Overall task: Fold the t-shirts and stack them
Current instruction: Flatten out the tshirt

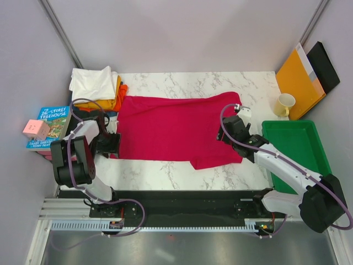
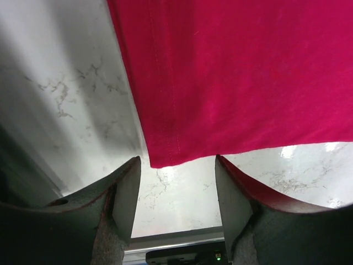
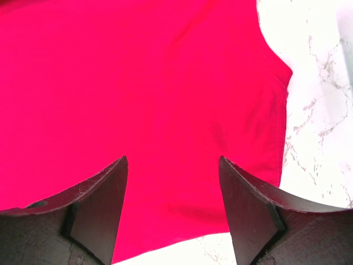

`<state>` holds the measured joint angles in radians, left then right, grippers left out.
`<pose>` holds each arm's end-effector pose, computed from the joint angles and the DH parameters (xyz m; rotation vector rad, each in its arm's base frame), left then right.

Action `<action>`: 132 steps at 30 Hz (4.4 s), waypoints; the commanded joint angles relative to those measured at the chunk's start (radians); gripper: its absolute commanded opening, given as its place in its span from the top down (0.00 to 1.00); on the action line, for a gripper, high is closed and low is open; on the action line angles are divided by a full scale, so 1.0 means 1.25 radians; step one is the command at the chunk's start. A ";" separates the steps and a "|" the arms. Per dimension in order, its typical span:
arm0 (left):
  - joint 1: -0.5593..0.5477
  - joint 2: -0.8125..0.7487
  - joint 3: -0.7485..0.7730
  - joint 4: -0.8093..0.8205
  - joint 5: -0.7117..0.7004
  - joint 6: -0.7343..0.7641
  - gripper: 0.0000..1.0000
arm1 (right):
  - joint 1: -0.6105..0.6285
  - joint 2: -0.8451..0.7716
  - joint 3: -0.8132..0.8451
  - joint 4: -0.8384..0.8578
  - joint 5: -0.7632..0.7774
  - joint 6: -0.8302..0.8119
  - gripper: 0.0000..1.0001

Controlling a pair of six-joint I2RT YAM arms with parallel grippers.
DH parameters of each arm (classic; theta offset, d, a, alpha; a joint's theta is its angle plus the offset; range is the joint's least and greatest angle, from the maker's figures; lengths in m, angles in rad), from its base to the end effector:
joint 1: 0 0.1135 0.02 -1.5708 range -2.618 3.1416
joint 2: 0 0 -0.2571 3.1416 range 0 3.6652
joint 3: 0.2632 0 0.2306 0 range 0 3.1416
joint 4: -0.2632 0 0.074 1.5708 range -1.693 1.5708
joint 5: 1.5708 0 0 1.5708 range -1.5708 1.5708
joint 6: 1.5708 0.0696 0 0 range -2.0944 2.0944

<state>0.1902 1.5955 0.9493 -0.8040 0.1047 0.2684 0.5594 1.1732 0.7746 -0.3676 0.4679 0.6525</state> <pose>0.2542 0.0415 0.1422 0.1267 2.9958 -0.1119 0.2260 0.1045 0.2250 0.3295 2.2158 0.1035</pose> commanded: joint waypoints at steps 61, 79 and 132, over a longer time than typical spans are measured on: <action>-0.004 -0.118 0.020 0.069 0.168 -0.022 0.98 | 0.011 0.174 -0.166 0.072 -0.014 0.239 0.63; -0.004 -0.113 0.010 0.086 0.176 -0.022 0.98 | 0.084 0.040 0.065 -0.063 0.103 0.125 1.00; -0.010 -0.066 0.042 0.097 0.167 -0.024 0.98 | -0.012 0.401 0.161 0.148 -0.052 -0.054 0.59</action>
<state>0.1810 1.5284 0.9722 -0.7002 0.2970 0.2470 0.5457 1.6810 0.9958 -0.2211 0.4149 0.5594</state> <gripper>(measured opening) 0.037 0.411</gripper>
